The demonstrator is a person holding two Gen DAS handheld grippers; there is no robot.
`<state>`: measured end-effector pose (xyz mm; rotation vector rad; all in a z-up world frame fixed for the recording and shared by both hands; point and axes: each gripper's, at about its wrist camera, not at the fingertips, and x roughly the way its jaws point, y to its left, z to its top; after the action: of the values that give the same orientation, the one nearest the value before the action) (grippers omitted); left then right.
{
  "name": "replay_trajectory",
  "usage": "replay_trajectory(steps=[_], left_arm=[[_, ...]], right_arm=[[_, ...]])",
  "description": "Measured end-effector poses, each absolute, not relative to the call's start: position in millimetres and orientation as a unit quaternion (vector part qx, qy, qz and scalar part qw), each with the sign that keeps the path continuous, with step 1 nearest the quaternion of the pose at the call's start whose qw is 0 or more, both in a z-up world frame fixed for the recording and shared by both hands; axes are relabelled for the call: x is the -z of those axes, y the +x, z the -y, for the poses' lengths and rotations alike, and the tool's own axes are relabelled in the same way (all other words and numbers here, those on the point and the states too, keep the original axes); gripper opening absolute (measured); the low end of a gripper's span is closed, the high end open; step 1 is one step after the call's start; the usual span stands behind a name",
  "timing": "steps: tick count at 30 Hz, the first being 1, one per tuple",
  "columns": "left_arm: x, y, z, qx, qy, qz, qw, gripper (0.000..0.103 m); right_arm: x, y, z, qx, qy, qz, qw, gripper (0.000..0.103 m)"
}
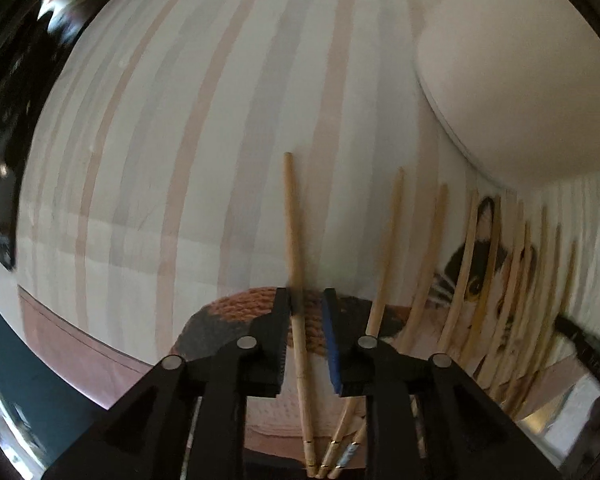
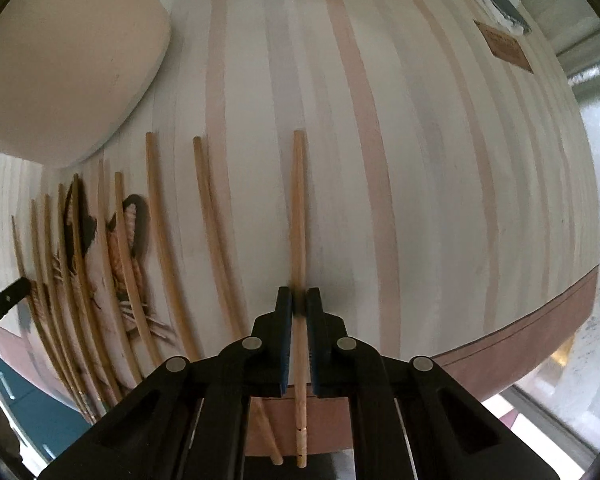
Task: Organize utensils
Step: 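Lift the held chopsticks with both tools and carry them toward the pink holder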
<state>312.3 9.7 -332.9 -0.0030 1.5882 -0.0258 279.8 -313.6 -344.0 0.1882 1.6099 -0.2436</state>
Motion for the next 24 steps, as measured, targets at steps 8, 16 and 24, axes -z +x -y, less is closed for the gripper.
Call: replay_trajectory(steps=[8,16,24], left_arm=[[321.8,323.4,10.0,0.006,0.019,-0.713,0.701,0.014],[335.8,303.2,28.5,0.013,0.045,-0.701,0.711,0.005],[336.6,299.9,46.4,0.015,0.053,-0.697,0.715,0.005]], right_arm=[[346.4,286.7,297.6,0.110,0.069,-0.724,0.677,0.008],[352.4,276.3,273.3,0.117,0.056,-0.705,0.697,0.009],[350.6,268.4,262.8,0.122,0.035,-0.698,0.705,0.009]])
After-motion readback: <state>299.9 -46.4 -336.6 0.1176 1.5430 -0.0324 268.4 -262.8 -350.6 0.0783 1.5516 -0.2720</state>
